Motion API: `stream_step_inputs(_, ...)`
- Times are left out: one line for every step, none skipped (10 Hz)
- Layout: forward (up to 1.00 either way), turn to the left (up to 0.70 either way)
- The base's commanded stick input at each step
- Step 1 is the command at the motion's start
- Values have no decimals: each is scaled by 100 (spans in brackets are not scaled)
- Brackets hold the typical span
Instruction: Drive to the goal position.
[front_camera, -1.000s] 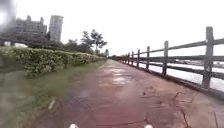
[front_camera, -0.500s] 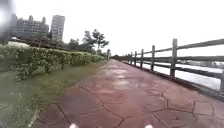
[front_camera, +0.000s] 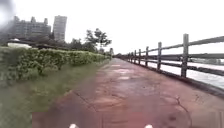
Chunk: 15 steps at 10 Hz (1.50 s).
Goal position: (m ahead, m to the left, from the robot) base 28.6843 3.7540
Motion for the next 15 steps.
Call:
stream_step_inputs(85, -33)
stream_step_inputs(85, -32)
stream_step_inputs(85, -22)
stream_step_inputs(85, -9)
stream_step_inputs(85, 1)
stream_step_inputs(85, 1)
stream_step_inputs(85, 1)
stream_step_inputs(85, 1)
stream_step_inputs(85, 1)
stream_step_inputs(85, 1)
stream_step_inputs(85, 1)
stream_step_inputs(85, 1)
stream_step_inputs(85, 1)
stream_step_inputs(85, 1)
stream_step_inputs(85, 1)
